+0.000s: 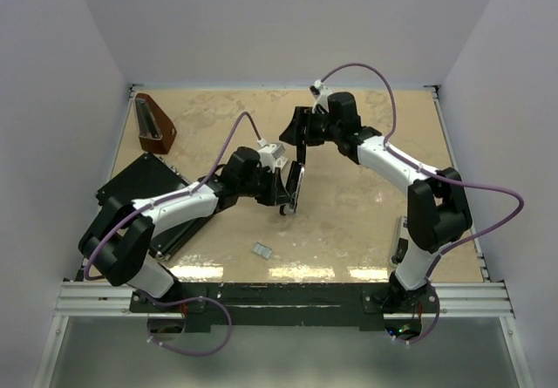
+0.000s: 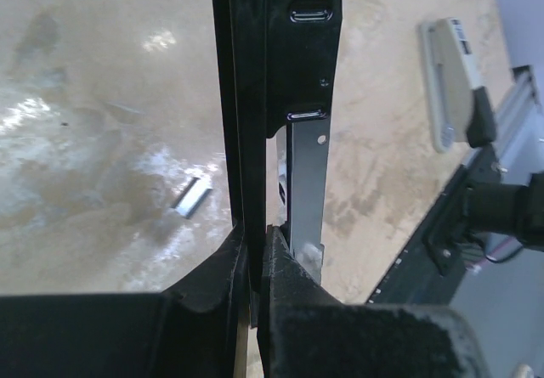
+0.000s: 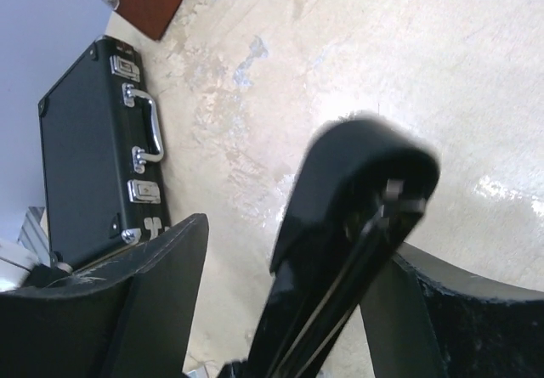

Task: Unload the staples from the stapler

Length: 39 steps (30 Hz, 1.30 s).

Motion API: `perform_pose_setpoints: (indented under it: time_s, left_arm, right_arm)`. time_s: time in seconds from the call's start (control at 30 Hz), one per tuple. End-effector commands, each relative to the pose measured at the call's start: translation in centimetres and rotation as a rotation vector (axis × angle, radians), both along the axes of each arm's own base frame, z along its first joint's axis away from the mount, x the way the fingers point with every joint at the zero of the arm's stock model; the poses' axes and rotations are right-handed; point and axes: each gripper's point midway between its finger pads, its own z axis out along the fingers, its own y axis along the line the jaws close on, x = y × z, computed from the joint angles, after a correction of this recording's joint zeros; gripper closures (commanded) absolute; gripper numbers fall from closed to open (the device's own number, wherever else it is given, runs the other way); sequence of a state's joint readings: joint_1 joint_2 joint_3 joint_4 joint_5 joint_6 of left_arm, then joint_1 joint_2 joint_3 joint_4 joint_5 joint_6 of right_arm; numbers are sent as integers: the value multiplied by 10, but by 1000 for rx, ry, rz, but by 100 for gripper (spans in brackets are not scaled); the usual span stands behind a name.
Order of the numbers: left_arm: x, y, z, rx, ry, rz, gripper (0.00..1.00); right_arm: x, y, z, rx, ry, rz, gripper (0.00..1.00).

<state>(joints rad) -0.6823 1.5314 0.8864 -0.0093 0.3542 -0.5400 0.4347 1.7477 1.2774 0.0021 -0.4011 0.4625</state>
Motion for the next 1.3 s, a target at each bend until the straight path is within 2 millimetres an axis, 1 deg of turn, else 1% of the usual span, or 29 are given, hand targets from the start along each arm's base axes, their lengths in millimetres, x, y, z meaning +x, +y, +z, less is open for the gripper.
perform_pose_setpoints:
  time_s: [0.0, 0.03, 0.07, 0.1, 0.13, 0.17, 0.27, 0.33, 0.4, 0.43, 0.5, 0.53, 0.6, 0.63, 0.7, 0.8, 0.87, 0.93, 1.0, 1.07, 1.1, 1.17, 1.2, 1.27]
  left_arm:
    - [-8, -24, 66, -290, -120, -116, 100]
    - [-11, -24, 68, -313, -102, -117, 100]
    - [-9, -25, 74, -338, -115, -119, 100]
    - [-12, -25, 76, -357, -98, -116, 100]
    - [-12, -23, 75, -365, -87, -112, 100]
    - [-10, -22, 80, -388, -99, -106, 100]
    - [-10, -20, 85, -438, -87, -98, 100]
    - [-11, -19, 92, -493, -75, -99, 100]
    - [-13, -20, 94, -513, -57, -109, 100]
    - [-13, -20, 96, -513, -62, -108, 100]
    - [-10, -19, 96, -512, -67, -88, 100]
    - [-8, -18, 96, -513, -60, -77, 100]
    - [-8, -16, 98, -535, -49, -72, 100]
    - [-5, -13, 100, -545, -52, -59, 100]
    - [-4, -12, 102, -559, -51, -53, 100]
    - [-5, -10, 102, -577, -41, -51, 100]
    - [-6, -10, 103, -587, -38, -54, 100]
    - [-6, -10, 106, -595, -45, -51, 100]
    - [-4, -8, 111, -606, -52, -34, 100]
    - [-3, -8, 116, -616, -61, -25, 100]
    - [-3, -8, 121, -623, -66, -27, 100]
    - [0, -7, 125, -621, -86, -10, 100]
    - [1, -6, 125, -610, -97, -6, 100]
    - [2, -4, 127, -606, -108, 5, 100]
  right_arm:
    - [9, 1, 35, -23, -68, -3, 27]
    - [9, 1, 37, -23, -68, -3, 26]
    - [9, 0, 40, -20, -70, -7, 24]
    - [9, 0, 46, -11, -77, -10, 23]
    - [7, 2, 49, -3, -73, -8, 22]
    - [7, 3, 55, 9, -81, -3, 21]
    - [3, 10, 67, 48, -96, 48, 19]
    - [1, 9, 72, 47, -101, 49, 18]
    - [-3, 6, 75, 52, -102, 39, 18]
    - [-5, 2, 84, 57, -119, 30, 17]
    - [-9, -2, 88, 51, -122, 16, 17]
    - [-12, -6, 97, 51, -139, 1, 17]
    - [-20, -14, 99, 29, -132, -12, 17]
    - [-23, -16, 99, 25, -135, -17, 18]
    - [-36, -21, 101, 37, -148, -4, 19]
    - [-52, -22, 96, 41, -145, 31, 24]
    - [-60, -23, 97, 58, -145, 37, 29]
    - [-65, -23, 94, 77, -138, 42, 34]
    - [-69, -23, 95, 85, -144, 40, 36]
    - [-73, -20, 88, 62, -139, 42, 36]
    - [-71, -21, 84, 38, -146, 31, 33]
    - [-73, -16, 83, 30, -142, 43, 32]
    - [-72, -15, 82, 26, -143, 42, 32]
    - [-73, -14, 82, 16, -146, 36, 35]
